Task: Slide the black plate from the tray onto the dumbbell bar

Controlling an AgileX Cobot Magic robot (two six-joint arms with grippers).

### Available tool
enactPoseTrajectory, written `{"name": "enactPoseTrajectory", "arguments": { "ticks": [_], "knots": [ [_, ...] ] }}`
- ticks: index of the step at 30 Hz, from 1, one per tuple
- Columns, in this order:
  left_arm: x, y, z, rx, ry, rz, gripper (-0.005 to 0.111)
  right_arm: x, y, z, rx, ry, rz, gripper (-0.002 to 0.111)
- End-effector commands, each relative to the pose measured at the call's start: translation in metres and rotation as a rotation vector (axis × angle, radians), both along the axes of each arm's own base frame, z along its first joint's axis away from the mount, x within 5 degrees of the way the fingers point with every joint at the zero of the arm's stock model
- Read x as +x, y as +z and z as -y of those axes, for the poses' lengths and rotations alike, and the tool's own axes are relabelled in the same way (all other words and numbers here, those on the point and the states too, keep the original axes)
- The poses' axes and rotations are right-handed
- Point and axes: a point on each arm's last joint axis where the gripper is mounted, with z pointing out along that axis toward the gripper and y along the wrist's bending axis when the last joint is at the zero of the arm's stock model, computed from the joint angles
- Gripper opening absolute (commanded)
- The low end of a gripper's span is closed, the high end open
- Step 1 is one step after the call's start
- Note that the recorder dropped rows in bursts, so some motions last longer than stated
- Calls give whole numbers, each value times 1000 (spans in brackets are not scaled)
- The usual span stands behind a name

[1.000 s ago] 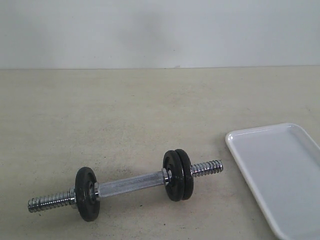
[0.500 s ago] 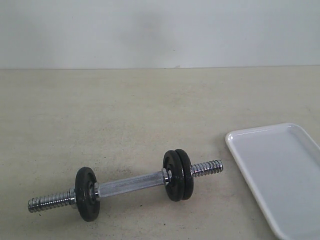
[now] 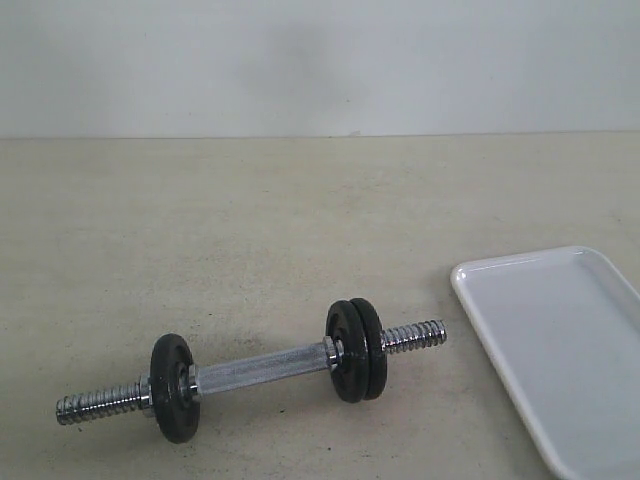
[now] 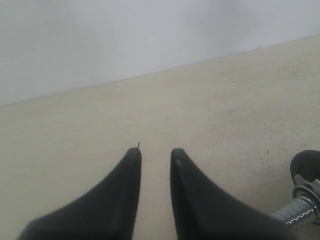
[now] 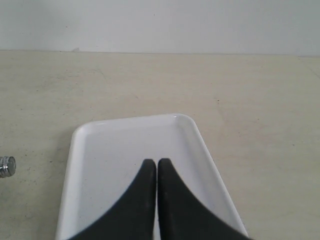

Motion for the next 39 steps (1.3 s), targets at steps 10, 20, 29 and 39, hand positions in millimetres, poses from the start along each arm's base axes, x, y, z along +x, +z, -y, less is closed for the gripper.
{"name": "enactPoseTrajectory", "arguments": {
  "ticks": [10, 20, 29, 39],
  "knots": [
    [0, -1, 0, 1, 1, 2, 20, 0, 0, 0, 0, 0, 2, 0],
    [0, -1, 0, 1, 1, 2, 20, 0, 0, 0, 1, 0, 0, 0],
    [0, -1, 0, 1, 1, 2, 20, 0, 0, 0, 1, 0, 0, 0],
    [0, -1, 0, 1, 1, 2, 20, 0, 1, 0, 17, 1, 4, 0]
  ]
}}
